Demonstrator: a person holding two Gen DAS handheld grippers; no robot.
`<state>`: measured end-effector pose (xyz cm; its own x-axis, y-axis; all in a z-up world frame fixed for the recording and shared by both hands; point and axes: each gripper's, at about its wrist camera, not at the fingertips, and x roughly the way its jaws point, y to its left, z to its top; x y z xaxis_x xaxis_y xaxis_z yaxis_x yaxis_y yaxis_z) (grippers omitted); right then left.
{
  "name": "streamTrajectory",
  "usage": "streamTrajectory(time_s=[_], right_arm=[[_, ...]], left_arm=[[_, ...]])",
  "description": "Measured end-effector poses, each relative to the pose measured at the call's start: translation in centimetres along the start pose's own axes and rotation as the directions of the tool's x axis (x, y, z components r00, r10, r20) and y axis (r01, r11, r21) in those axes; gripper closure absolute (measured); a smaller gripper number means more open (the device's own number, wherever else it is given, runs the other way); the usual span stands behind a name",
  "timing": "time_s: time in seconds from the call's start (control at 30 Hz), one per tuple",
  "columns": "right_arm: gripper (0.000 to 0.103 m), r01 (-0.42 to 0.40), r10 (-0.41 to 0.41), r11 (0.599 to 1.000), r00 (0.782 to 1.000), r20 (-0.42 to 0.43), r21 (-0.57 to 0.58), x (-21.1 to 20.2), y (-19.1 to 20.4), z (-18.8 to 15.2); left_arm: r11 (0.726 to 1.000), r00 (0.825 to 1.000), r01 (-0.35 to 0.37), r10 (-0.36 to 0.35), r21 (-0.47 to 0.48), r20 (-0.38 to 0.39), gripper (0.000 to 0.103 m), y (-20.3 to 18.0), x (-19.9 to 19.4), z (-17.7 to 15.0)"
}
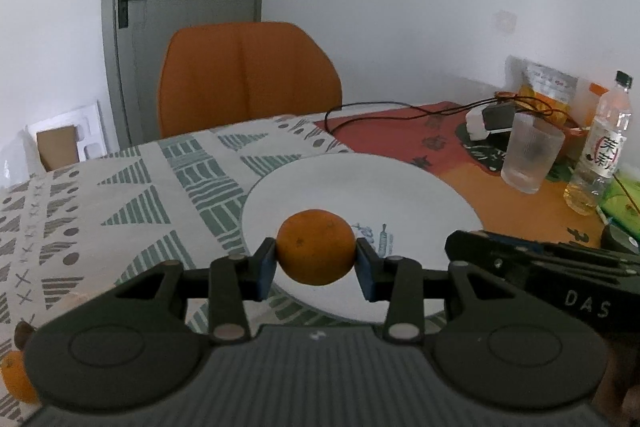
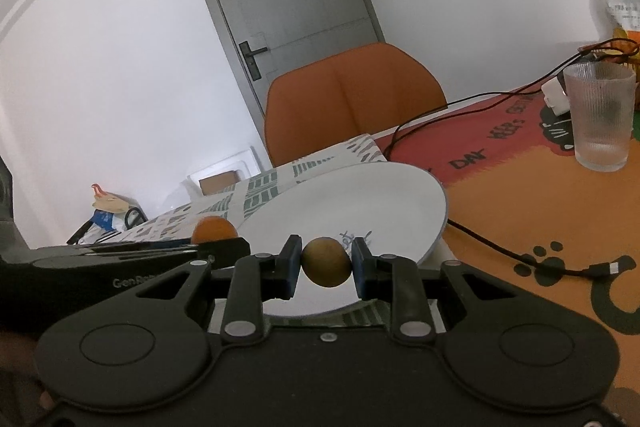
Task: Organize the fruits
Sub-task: 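Carry the orange and kiwi in both grippers over the white bowl, then open both grippers to drop the orange and kiwi into the bowl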
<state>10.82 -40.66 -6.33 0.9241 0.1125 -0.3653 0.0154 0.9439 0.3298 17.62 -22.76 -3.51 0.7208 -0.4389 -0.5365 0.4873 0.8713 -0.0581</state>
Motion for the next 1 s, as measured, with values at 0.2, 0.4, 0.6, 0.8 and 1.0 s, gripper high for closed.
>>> streamTrajectory(time_s=[0.2, 0.4, 0.6, 0.8, 1.0], right_arm=[[0.076, 0.017, -0.017, 1.0, 1.0, 0.006, 0.001, 0.2, -0.1, 0.1], [0.055, 0.018, -0.018, 1.0, 1.0, 0.013, 0.016, -0.2, 0.0, 0.2], [0.021, 0.002, -0.001, 1.0, 1.0, 0.028, -0.016, -0.6, 1.4, 0.1], [0.0, -0.019, 0.021, 0.999, 0.998, 0.051, -0.041, -0.8, 2.7, 0.0], [0.0, -0.034, 0.035, 0.999, 0.999, 0.039, -0.041, -0.6, 3.6, -0.2]], left_arm=[[0.999, 0.999, -0.03, 0.03, -0.013, -0.014, 0.058, 0.3, 0.5, 0.2], [0.998, 0.998, -0.066, 0.066, -0.008, -0.004, 0.042, 1.0, -0.7, 0.2], [0.99, 0.989, -0.138, 0.139, -0.031, 0.04, 0.035, 2.4, -2.6, 0.0], [0.985, 0.984, -0.163, 0.166, -0.051, 0.064, 0.035, 3.8, -4.5, -0.2], [0.978, 0.976, -0.195, 0.202, -0.075, 0.086, 0.035, 5.3, -6.4, -0.9]])
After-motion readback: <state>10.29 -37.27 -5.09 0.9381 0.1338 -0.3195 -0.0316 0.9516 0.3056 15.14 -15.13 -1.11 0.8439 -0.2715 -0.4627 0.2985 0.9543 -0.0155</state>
